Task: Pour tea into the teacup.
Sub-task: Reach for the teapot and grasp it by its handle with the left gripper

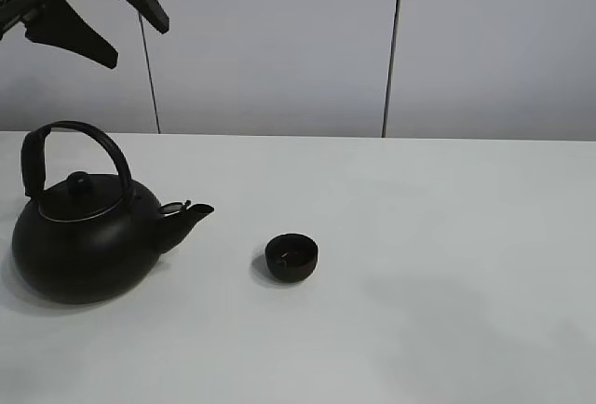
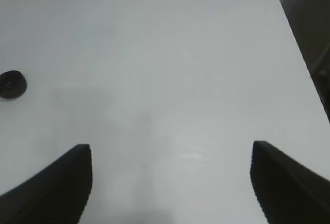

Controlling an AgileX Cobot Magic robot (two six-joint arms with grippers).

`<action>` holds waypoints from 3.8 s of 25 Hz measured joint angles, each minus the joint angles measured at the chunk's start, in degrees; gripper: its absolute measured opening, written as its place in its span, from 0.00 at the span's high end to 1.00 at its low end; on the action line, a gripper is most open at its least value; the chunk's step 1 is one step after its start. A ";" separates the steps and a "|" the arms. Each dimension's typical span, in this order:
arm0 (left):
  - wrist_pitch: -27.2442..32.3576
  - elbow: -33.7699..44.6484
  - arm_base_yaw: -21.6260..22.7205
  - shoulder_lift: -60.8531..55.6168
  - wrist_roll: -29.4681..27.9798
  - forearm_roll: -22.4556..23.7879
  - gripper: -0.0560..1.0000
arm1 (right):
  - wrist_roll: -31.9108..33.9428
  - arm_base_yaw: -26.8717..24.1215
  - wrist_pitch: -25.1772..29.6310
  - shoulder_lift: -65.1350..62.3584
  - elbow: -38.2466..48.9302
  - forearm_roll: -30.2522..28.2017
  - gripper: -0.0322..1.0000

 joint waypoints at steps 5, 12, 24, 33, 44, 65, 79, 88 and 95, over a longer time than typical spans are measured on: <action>-3.00 0.00 0.62 0.00 0.00 5.55 0.52 | 0.00 0.00 0.00 0.00 0.00 0.00 0.41; -15.46 0.00 0.65 -5.54 -5.10 22.63 0.52 | 0.00 0.00 -0.14 0.00 0.00 0.00 0.41; -38.34 18.95 -11.16 -30.05 -38.29 68.80 0.52 | 0.00 0.00 -0.14 0.00 0.00 0.00 0.41; -50.45 42.39 -11.33 -36.01 -41.04 82.07 0.52 | 0.00 0.00 -0.14 0.00 0.00 0.00 0.41; -67.90 60.01 7.60 -36.01 -38.62 81.94 0.52 | 0.05 0.00 -0.14 0.00 0.00 0.00 0.41; -108.36 63.82 16.46 -3.54 -14.07 67.38 0.52 | 0.05 0.00 -0.14 0.00 0.00 0.00 0.41; -108.99 55.58 16.46 5.32 -10.65 69.68 0.52 | 0.05 0.00 -0.22 0.00 0.00 0.00 0.41; -108.89 54.37 16.46 7.93 -10.02 70.34 0.71 | 0.05 0.00 -0.22 0.00 0.00 0.00 0.41; -108.89 54.06 16.44 7.93 -7.46 72.65 0.83 | 0.05 0.00 -0.22 0.00 0.00 0.00 0.41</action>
